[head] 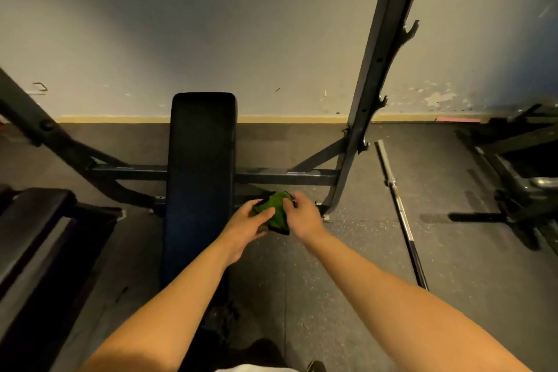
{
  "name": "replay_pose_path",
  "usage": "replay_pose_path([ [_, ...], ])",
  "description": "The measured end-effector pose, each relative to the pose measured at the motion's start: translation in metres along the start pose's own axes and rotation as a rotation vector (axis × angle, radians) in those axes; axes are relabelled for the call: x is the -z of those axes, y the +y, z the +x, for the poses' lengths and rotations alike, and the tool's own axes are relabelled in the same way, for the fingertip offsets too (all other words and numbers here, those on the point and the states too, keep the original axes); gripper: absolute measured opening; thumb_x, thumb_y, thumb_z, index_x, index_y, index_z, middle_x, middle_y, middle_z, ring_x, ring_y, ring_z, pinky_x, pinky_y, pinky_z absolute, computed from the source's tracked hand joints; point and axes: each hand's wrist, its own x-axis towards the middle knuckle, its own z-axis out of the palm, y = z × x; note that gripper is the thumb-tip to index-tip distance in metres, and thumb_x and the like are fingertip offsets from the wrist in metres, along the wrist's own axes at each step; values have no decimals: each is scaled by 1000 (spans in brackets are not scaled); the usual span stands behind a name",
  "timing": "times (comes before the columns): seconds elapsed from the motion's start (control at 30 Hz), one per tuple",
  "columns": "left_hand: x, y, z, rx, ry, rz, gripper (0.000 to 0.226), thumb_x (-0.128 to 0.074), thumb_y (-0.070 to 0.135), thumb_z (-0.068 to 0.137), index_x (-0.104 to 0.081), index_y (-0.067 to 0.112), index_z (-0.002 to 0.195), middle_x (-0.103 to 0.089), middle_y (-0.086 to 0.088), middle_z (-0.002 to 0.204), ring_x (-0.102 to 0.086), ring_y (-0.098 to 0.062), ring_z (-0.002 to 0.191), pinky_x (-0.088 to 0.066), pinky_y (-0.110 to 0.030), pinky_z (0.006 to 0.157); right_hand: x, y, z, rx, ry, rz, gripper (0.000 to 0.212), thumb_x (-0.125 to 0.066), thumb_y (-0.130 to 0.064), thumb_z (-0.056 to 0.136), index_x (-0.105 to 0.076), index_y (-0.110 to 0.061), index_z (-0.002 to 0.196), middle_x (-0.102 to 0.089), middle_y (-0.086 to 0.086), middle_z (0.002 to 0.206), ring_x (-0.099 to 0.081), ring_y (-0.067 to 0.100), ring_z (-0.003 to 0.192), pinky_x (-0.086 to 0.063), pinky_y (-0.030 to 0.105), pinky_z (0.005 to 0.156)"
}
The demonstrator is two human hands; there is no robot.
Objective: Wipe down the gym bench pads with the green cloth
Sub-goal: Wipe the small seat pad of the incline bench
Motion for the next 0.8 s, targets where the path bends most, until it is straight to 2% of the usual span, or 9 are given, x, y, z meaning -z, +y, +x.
replay_pose_path([
  [0.07,12,5,11,-62,143,112,21,-67,36,95,-68,26,114,-74,1,109,-70,-13,102,-54,-38,98,-5,-8,20,-10,-28,47,16,-45,-28,104,-58,-20,107,-64,-4,96,-62,14,92,-51,35,88],
  [0.17,28,14,25,-174,258,133,22,-58,36,101,-74,20,101,-76,1,96,-71,-11,93,-53,-28,84,-17,-25,52,-43,-83,94,20,-44,-32,104,-59,-18,104,-66,1,94,-63,17,91,-53,38,88],
  [0.27,49,26,48,-177,324,44,23,-59,40,100,-74,23,106,-76,2,102,-71,-9,93,-53,-25,77,-29,-44,91,-103,-140,137,19,-45,-34,104,-59,-21,104,-68,6,99,-65,23,96,-53,43,92],
  [0.33,66,40,67,-159,351,-44,24,-60,39,99,-73,20,106,-77,4,98,-72,-9,92,-54,-23,74,-40,-58,119,-114,-174,121,24,-46,-36,104,-59,-17,110,-68,8,103,-65,24,96,-53,45,93],
  [0.43,106,65,105,-131,358,-168,27,-63,40,97,-74,18,109,-77,0,102,-73,-15,96,-57,-31,82,-67,-88,168,-124,-202,96,31,-48,-43,102,-60,-15,110,-69,10,102,-67,25,93,-55,44,89],
  [0.57,155,108,146,-55,255,-464,36,-61,42,97,-70,15,120,-75,-9,113,-70,-26,107,-53,-45,98,-103,-135,224,-172,-254,70,35,-49,-51,98,-61,-21,113,-68,5,106,-66,22,96,-53,43,93],
  [0.63,176,129,162,-55,186,-577,40,-62,43,97,-68,14,123,-72,-14,117,-68,-31,112,-51,-49,99,-117,-155,245,-185,-324,101,36,-52,-45,98,-54,-23,126,-61,3,118,-60,19,102,-49,40,95],
  [0.7,200,149,179,-85,141,-659,39,-67,38,94,-65,15,126,-69,-17,124,-66,-34,114,-51,-52,99,-133,-173,267,-198,-400,150,51,-58,-25,94,-42,-26,142,-53,3,123,-57,20,102,-48,40,94],
  [0.8,228,168,195,-137,65,-638,44,-71,18,91,-59,24,133,-65,-16,130,-64,-32,118,-51,-51,101,-145,-189,288,-153,-400,157,67,-55,1,86,-35,-35,140,-57,10,114,-61,26,97,-56,43,85],
])
